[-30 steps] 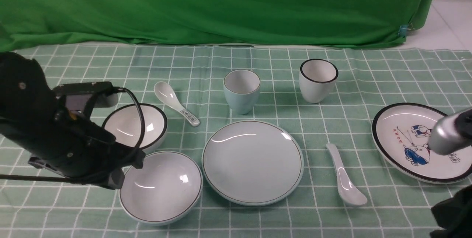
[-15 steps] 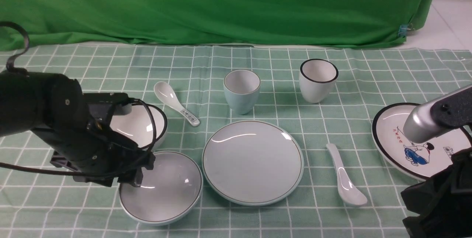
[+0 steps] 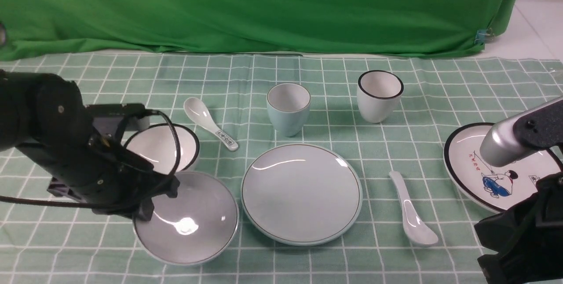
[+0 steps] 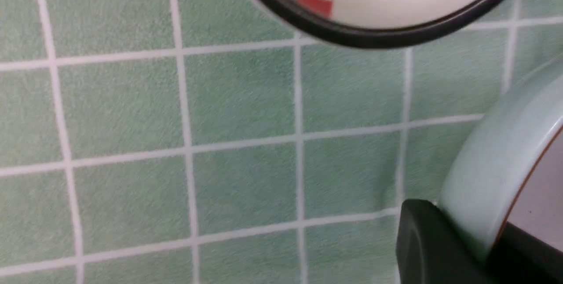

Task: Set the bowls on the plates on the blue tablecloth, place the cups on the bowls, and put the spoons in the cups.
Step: 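Place the bowl on top of the plate with the left gripper, then grasp the light green cup by its rim with the left gripper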

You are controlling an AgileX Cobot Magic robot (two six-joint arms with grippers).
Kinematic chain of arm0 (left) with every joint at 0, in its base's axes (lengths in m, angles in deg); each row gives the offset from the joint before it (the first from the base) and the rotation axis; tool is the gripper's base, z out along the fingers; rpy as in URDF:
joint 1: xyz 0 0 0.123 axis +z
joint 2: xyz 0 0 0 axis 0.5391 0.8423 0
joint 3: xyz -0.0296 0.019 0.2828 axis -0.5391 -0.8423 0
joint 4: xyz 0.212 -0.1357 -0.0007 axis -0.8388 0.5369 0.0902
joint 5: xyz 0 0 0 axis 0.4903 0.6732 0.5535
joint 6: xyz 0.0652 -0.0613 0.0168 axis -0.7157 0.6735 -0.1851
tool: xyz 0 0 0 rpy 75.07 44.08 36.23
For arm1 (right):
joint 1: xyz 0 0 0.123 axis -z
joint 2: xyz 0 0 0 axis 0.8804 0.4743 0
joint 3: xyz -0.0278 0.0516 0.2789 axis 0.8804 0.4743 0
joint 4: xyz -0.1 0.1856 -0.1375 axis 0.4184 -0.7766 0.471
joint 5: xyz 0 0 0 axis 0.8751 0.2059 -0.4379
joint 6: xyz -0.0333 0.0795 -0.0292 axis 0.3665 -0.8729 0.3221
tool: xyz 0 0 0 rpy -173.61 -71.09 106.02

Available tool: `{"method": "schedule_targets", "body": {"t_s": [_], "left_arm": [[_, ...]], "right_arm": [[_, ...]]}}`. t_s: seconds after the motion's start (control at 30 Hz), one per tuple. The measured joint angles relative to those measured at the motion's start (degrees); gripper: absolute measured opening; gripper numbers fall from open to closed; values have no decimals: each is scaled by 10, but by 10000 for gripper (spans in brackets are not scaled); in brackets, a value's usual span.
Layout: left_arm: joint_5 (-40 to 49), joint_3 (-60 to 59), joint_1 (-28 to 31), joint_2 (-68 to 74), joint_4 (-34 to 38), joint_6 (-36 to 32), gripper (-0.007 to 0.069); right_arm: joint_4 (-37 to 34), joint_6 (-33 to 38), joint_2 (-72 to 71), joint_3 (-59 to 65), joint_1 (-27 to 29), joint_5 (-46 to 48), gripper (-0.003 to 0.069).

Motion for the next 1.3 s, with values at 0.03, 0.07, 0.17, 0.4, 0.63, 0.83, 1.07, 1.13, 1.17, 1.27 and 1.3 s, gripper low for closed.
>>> {"method": "schedule_targets", "body": {"t_s": [0.03,0.07,0.17,0.4,0.63,0.83,1.07,1.13,1.17,1.27,1.3], "left_arm": [[-2,11,-2,-6,23,-13,24],[-5,19,-6,-8,43,-18,24],[-18,79,-36,9,94,-33,24],[-21,184,-116,128,98,-29,24],[2,261,-134,241,96,-25,24],[5,274,-134,257,98,-28,41],[6,276,-134,257,94,-29,204],[11,286,-134,257,82,-30,268],[21,299,-134,256,68,-30,306],[49,338,-134,254,27,-11,370],[61,359,-134,252,6,2,391]], "right_arm": [[0,0,0,0,0,0,22],[0,0,0,0,0,0,22],[0,0,0,0,0,0,22],[0,0,0,0,0,0,28],[0,0,0,0,0,0,36],[0,0,0,0,0,0,43],[0,0,0,0,0,0,51],[0,0,0,0,0,-2,53],[0,0,0,0,0,-2,53],[0,0,0,0,0,-2,53],[0,0,0,0,0,-2,53]]}}
